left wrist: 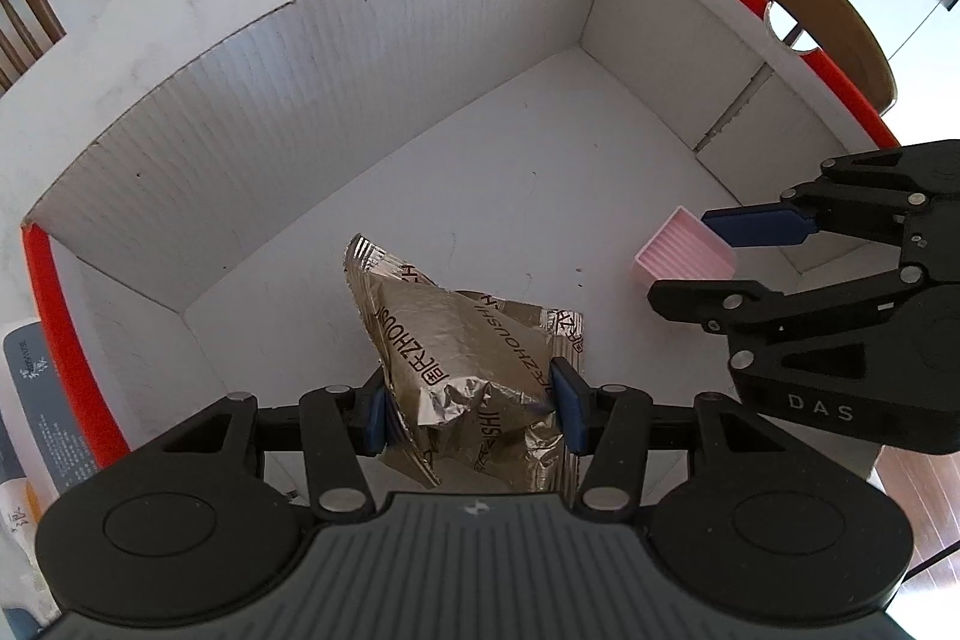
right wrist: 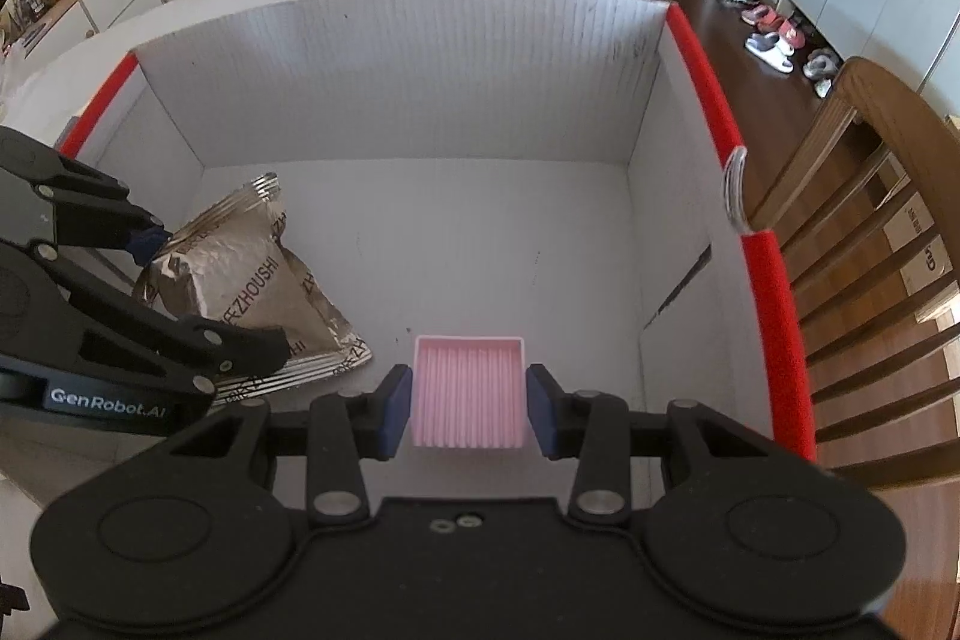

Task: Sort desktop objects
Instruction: 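Open the right tool to drop the pink tray while the left tool releases the foil bag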

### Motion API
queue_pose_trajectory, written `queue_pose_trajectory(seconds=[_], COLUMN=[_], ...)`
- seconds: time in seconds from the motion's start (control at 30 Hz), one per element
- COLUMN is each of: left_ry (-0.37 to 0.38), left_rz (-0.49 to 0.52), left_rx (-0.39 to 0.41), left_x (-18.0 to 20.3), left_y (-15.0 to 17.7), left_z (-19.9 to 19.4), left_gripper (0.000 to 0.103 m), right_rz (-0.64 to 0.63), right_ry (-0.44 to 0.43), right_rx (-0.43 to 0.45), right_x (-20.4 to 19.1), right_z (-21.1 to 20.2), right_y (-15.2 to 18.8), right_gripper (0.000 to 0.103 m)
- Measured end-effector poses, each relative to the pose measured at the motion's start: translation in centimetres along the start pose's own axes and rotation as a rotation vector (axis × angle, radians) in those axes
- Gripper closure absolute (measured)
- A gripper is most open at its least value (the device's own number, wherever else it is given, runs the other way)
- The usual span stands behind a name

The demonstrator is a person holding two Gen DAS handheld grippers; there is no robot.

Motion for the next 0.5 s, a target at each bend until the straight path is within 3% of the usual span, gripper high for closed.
queue_pose_trajectory(seconds=[0.2,0.3,0.37,0.5], left_ry=[-0.001,0.000,0.007,0.021], left_rz=[0.029,0.038,0.038,0.025], left_rx=[-0.028,-0.034,-0.032,-0.009], left_x=[0.0,0.0,-0.1,-0.6], left_y=[0.4,0.6,0.7,0.9], left_z=[0.2,0.2,0.0,-0.8], left_gripper=[0.051,0.046,0.039,0.036], right_rz=[-0.002,-0.014,-0.018,-0.003], right_ry=[0.001,0.005,0.007,-0.005], right_rx=[-0.018,-0.019,-0.018,-0.002], right_x=[-0.1,-0.1,-0.1,0.0], right_z=[0.2,0.3,0.2,-0.3], right_y=[-0.3,-0.5,-0.5,-0.7], right_gripper=[0.062,0.061,0.058,0.050])
Point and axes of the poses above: each gripper's, at about its wrist camera, not at the fingertips, and z roughly the way its jaws point, x to its right, y to its underside, the point moved 6 cm from there along z, roughly the way its jaws point, and after that the axes turned 7 degrees about z, right-handed, at the moved point
